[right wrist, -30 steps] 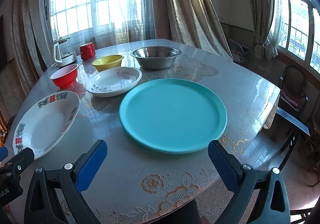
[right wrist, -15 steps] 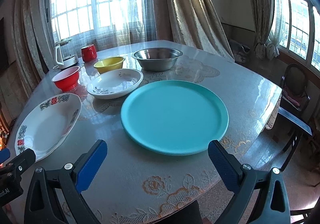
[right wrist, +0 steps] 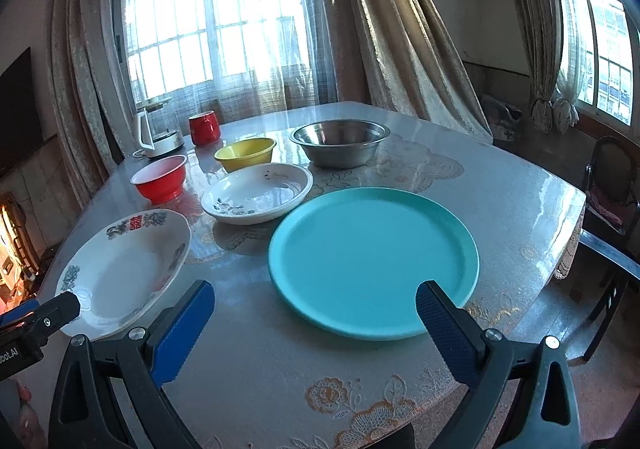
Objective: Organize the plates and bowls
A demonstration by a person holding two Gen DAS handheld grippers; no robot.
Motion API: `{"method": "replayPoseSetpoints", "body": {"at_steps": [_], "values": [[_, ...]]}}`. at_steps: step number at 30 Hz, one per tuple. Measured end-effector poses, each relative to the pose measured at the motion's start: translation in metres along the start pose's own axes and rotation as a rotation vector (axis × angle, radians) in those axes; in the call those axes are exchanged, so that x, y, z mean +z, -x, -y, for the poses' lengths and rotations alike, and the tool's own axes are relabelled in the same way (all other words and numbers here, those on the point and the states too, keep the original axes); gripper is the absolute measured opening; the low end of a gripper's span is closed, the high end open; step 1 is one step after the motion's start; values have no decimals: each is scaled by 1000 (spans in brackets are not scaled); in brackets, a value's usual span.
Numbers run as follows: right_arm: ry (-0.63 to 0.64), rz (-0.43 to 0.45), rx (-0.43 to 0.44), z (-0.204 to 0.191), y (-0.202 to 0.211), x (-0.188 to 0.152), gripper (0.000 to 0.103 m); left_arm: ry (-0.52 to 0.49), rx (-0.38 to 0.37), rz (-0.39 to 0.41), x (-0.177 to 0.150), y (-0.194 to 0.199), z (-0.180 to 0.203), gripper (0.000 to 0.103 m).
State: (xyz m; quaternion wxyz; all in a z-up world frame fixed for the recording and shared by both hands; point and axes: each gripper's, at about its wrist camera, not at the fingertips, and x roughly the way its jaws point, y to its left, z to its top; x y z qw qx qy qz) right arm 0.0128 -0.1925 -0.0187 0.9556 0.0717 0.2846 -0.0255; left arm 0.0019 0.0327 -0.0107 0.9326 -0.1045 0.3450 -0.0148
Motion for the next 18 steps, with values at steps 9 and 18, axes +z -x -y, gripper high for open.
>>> {"method": "replayPoseSetpoints", "body": {"at_steps": [9, 18], "values": [[2, -60, 4, 17, -17, 1, 103, -34, -122, -12, -2, 2, 25, 103], [-65, -64, -164, 99, -42, 21, 95, -195, -272, -32, 4, 0, 100, 103]]}}
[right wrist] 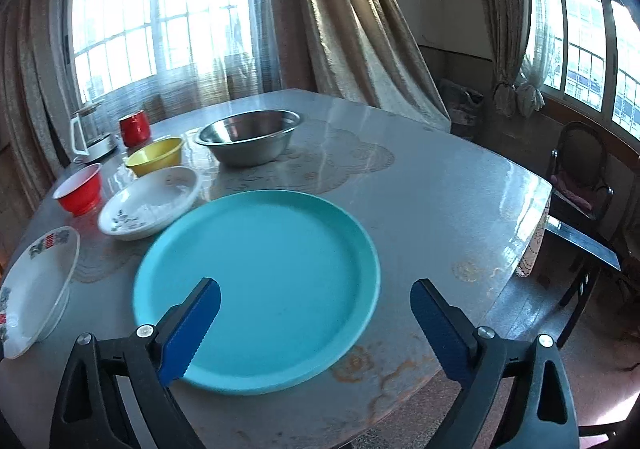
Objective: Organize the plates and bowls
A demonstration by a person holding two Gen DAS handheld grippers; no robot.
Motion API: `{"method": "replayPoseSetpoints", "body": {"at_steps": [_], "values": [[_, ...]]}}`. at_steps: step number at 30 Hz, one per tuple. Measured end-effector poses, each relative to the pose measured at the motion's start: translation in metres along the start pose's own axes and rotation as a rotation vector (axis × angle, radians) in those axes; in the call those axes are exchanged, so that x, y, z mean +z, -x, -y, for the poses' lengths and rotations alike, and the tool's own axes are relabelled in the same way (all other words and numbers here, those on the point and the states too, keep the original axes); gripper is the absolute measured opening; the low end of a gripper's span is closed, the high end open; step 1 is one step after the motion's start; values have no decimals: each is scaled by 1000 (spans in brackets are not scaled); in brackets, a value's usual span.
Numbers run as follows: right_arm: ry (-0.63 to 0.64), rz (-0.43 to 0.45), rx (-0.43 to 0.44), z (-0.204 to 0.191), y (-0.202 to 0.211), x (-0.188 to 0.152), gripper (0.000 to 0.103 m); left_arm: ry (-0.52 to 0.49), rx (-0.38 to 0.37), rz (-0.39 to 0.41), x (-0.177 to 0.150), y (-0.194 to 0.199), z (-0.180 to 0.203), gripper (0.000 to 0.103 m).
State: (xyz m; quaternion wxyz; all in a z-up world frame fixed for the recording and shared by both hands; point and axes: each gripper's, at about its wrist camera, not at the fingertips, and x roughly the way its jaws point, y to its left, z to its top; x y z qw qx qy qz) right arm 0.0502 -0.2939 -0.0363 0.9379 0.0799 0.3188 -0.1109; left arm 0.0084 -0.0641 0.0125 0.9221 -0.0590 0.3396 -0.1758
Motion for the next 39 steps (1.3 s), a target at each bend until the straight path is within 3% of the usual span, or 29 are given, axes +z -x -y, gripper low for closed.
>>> {"method": "replayPoseSetpoints", "body": {"at_steps": [11, 15, 21, 28, 29, 33, 36, 39], "values": [[-14, -75, 20, 39, -46, 17, 71, -109, -102, -53, 6, -47, 66, 102], [-5, -102, 54, 42, -59, 17, 56, -114, -82, -92, 3, -66, 74, 86], [-9, -103, 98, 48, -65, 17, 40, -75, -45, -118, 4, -90, 66, 78], [-15, -115, 127, 49, -69, 20, 33, 11, -15, -187, 9, -122, 52, 56], [-10, -114, 120, 48, -70, 20, 31, 11, -4, -188, 9, -124, 51, 49], [-19, -109, 113, 50, -70, 20, 24, 7, 38, -162, 10, -126, 47, 40], [-15, -106, 104, 48, -70, 19, 22, -50, 93, -140, 8, -127, 50, 30], [-20, -105, 121, 46, -68, 17, 19, -63, 99, -132, 7, -126, 48, 26]]}}
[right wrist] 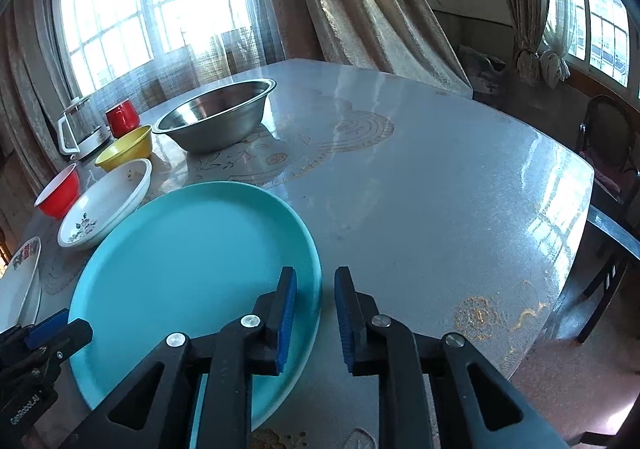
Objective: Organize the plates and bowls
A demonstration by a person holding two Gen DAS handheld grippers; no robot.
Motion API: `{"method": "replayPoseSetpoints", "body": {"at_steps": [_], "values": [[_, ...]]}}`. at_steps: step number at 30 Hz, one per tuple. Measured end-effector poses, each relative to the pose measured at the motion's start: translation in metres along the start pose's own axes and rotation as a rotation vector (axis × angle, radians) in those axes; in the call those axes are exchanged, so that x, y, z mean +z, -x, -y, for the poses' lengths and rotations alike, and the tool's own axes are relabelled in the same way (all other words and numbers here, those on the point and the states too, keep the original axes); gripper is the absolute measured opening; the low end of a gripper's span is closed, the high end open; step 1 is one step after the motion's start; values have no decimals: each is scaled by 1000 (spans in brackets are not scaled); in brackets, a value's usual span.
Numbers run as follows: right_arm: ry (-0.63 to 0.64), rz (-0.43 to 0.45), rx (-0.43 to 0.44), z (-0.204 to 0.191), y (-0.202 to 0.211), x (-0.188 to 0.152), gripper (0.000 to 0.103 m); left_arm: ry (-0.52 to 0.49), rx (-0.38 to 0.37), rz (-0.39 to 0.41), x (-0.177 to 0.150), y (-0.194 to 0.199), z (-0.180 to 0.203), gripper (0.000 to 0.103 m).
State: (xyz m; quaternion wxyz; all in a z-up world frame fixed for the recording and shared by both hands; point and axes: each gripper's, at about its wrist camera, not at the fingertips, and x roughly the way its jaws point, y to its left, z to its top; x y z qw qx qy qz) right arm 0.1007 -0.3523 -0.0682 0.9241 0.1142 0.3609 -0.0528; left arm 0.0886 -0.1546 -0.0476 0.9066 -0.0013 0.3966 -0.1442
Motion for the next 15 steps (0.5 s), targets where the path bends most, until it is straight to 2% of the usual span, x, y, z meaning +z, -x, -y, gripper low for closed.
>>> {"method": "replayPoseSetpoints", "body": {"at_steps": [9, 15], "values": [[-35, -17, 27, -1, 8, -7, 12, 36, -18, -11, -7, 11, -10, 21], [-62, -31, 60, -2, 15, -14, 12, 47, -16, -10, -15, 19, -16, 20]]}}
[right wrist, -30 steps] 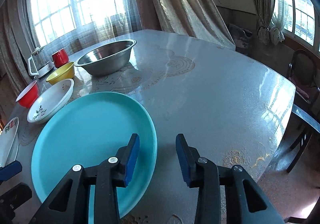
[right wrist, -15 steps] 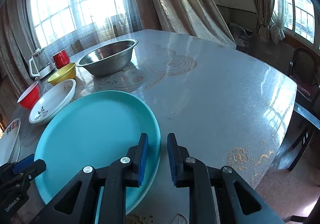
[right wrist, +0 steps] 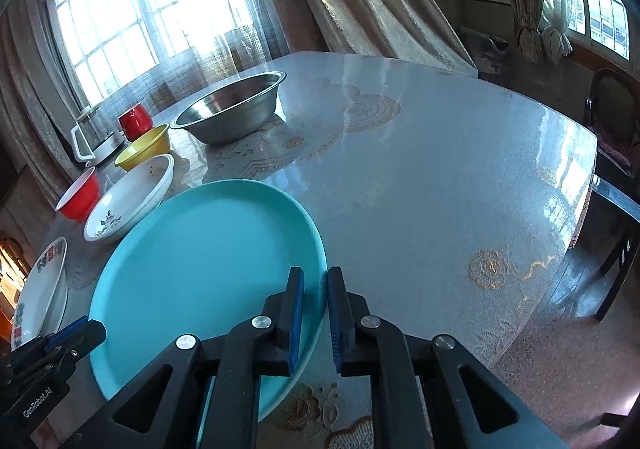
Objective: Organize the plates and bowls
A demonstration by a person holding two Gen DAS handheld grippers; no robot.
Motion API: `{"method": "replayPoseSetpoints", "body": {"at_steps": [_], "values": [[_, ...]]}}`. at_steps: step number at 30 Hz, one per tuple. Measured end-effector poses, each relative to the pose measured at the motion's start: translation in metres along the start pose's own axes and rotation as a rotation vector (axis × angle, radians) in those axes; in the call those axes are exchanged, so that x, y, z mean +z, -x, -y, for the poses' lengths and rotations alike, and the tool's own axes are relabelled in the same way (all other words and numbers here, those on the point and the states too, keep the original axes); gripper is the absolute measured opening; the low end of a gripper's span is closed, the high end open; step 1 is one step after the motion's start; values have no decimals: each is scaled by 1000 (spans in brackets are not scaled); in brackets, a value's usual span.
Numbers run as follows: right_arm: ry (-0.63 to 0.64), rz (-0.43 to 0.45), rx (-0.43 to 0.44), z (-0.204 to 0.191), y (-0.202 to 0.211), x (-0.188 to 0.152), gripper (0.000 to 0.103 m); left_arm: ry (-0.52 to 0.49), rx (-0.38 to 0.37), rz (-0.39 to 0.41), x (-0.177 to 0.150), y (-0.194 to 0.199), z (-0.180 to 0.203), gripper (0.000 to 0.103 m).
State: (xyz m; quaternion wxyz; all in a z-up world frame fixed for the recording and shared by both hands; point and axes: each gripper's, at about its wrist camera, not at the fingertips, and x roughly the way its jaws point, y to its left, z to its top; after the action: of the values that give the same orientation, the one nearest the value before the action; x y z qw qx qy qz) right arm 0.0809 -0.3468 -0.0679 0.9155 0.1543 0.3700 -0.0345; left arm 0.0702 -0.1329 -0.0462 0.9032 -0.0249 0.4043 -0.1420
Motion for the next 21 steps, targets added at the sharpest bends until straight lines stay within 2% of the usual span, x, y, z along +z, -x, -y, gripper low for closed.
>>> {"method": "replayPoseSetpoints", "body": {"at_steps": [21], "values": [[16, -50, 25, -29, 12, -18, 12, 22, 22, 8, -27, 30, -26, 21]]}}
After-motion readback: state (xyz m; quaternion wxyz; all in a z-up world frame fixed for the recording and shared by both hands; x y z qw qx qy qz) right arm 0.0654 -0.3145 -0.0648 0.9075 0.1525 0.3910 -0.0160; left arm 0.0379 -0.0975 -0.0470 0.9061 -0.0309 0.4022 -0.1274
